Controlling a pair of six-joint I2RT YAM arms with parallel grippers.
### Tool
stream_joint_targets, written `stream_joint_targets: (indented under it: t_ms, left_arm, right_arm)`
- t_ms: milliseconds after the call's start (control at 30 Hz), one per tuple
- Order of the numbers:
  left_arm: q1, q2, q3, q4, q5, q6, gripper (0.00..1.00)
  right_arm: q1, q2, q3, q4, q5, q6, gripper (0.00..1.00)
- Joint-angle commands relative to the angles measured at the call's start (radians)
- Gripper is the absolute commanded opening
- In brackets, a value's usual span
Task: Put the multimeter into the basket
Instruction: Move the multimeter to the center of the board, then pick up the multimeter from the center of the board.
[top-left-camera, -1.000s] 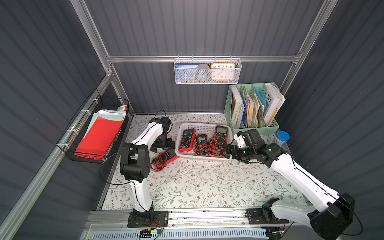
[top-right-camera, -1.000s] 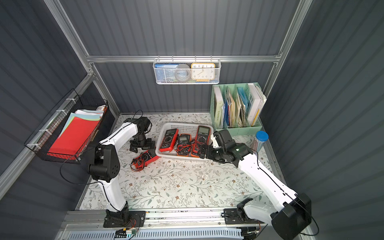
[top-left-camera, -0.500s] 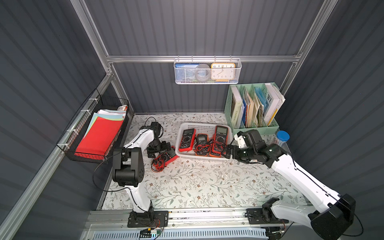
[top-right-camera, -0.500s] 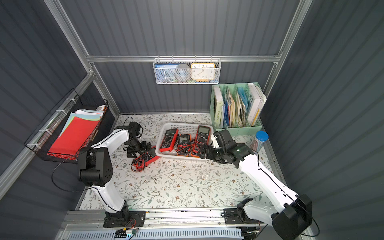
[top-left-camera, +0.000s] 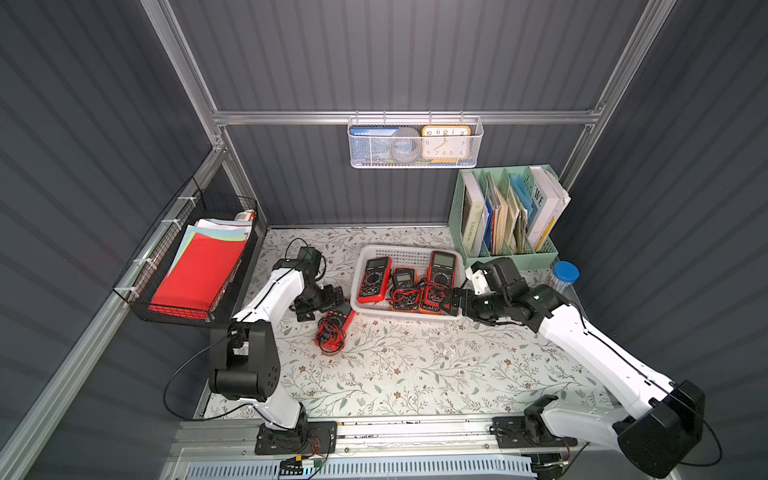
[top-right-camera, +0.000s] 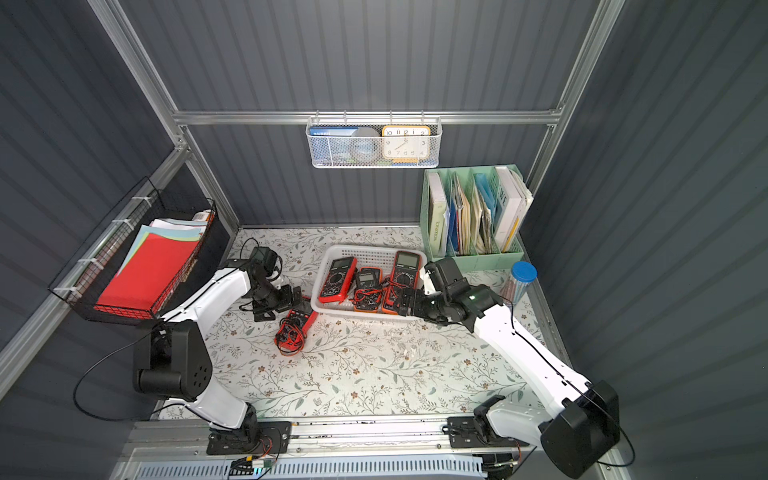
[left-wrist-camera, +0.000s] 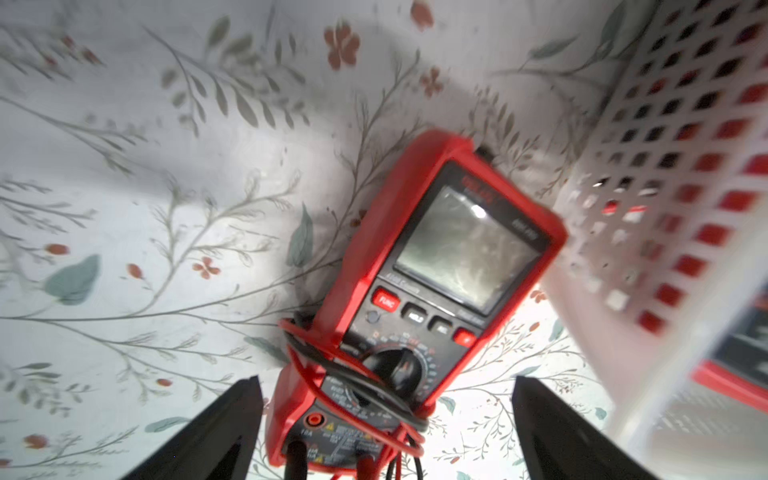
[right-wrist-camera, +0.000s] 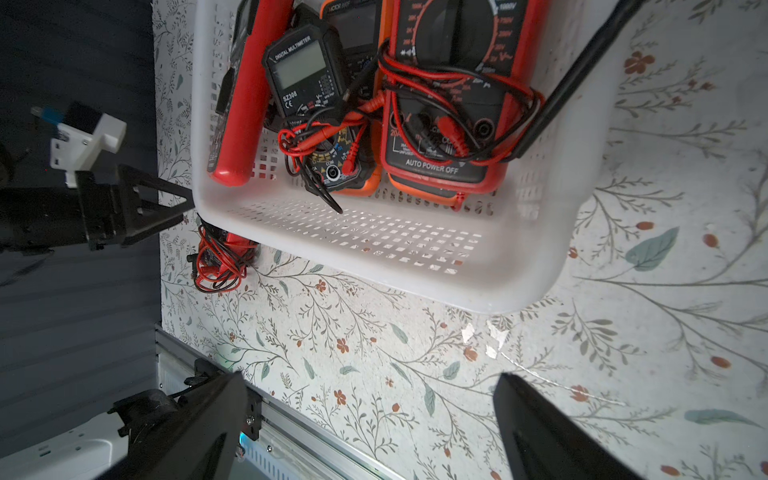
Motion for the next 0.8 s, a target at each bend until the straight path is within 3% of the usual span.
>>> stream_joint_targets:
  t_ms: [0, 167, 500, 767]
  left_arm:
    - [-0.048, 0.042, 0.079, -0.163, -0.162, 0.107, 0.99]
    - [-0.105, 0.096, 0.091, -0.239, -0.254, 0.187, 0.99]
    - [-0.132, 0.112, 0.059, -0.243, -0.208, 0.277, 0.99]
    - [-0.164, 0.145, 0.022, -0.186, -0.198, 0.249, 0.99]
  right_arm:
    - [0.003, 0.002, 0.012, 0.013, -0.010, 0.007, 0.99]
    - [0.006, 0.002, 0.008, 0.026, -0.011, 0.019, 0.99]
    - [0.014, 0.040, 0.005, 0.030, -0.006, 0.027, 0.99]
    - [0.020, 0.052, 0.014, 0.034, 0.001, 0.032, 0.99]
